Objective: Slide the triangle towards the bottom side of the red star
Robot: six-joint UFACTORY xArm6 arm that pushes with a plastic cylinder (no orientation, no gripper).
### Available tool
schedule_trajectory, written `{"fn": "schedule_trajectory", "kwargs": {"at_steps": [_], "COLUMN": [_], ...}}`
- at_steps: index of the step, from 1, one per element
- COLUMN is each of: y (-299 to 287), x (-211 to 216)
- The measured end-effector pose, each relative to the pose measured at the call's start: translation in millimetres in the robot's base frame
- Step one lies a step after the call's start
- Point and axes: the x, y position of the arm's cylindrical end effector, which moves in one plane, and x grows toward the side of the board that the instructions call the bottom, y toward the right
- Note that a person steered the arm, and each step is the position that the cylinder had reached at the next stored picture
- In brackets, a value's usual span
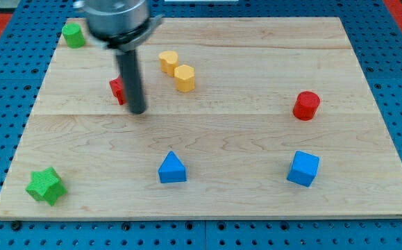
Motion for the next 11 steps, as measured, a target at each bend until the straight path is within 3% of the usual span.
{"fn": "schedule_trajectory", "kwargs": {"at_steps": [1, 2, 3, 5, 6, 7, 8, 9, 10, 11], "y": [-52.7, 26.6, 20.1, -18.8, 52.6, 103.9, 107.1, 128.1, 118.2, 96.0], "x": [-33.2, -54.2, -55.6, 111.2, 156.8, 149.8, 85.4, 70.2, 103.6, 58.5]}}
